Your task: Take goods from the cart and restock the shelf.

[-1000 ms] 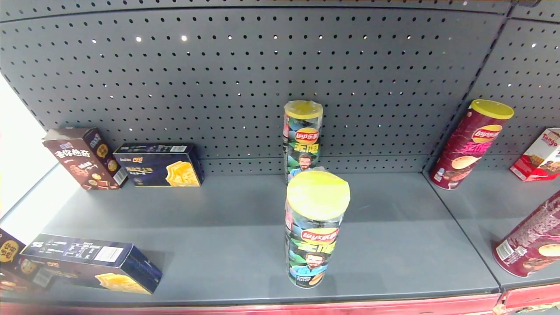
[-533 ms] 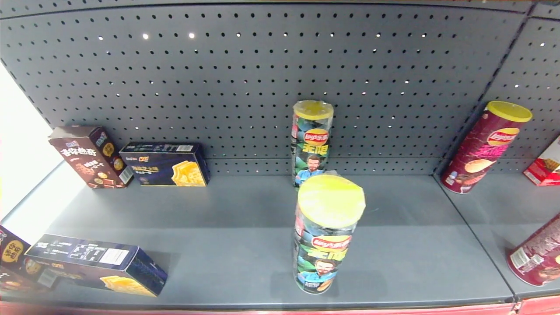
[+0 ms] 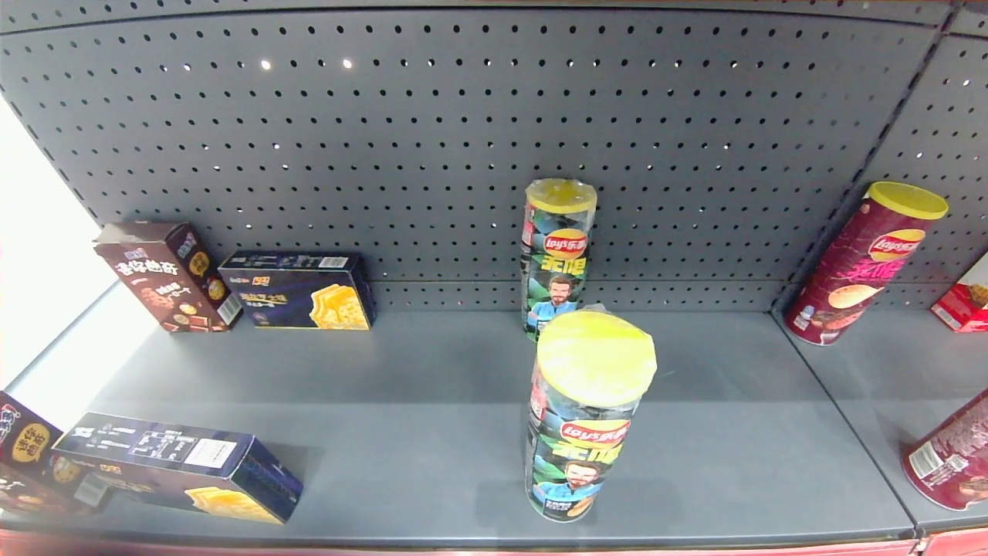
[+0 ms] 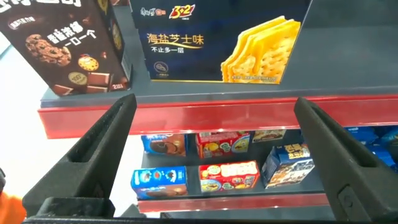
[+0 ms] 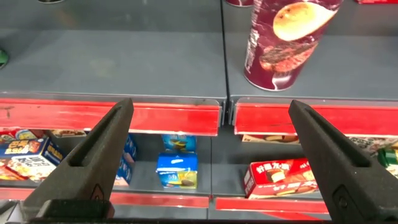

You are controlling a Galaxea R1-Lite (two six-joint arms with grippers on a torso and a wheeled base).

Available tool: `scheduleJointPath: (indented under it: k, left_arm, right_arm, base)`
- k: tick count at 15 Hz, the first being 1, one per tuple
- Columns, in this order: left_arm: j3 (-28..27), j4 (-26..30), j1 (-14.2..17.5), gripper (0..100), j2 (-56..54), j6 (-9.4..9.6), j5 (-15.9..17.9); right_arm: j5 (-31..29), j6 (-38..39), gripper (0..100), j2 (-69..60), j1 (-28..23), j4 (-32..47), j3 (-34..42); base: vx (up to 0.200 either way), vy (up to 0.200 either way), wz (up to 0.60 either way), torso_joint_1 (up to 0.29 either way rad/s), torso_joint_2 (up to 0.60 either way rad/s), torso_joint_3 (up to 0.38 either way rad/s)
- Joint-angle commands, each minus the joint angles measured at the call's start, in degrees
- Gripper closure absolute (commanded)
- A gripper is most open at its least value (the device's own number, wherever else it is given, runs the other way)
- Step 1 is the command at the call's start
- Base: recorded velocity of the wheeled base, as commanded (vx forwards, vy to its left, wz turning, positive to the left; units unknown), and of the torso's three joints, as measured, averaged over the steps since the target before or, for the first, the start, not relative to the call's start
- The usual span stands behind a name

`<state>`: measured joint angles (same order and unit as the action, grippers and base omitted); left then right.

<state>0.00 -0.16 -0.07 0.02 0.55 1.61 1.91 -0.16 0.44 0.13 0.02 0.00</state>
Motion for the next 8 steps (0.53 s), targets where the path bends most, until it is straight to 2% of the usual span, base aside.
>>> scheduleJointPath:
  k: [1, 8]
  left_arm:
    - [0.0, 0.0, 0.1, 0, 0.0, -0.11, 0.0]
    - [0.0, 0.0, 0.0, 0, 0.0, 0.15, 0.1]
  right_arm:
    - [0.0, 0.0, 0, 0.1, 0.0, 0.0, 0.0]
    - [0.0, 0.0, 0, 0.1, 0.0, 0.0, 0.0]
  base:
    - [0.0, 0.0, 0.0, 0.0, 0.0, 0.0]
    - [0.0, 0.0, 0.0, 0.0, 0.0, 0.0]
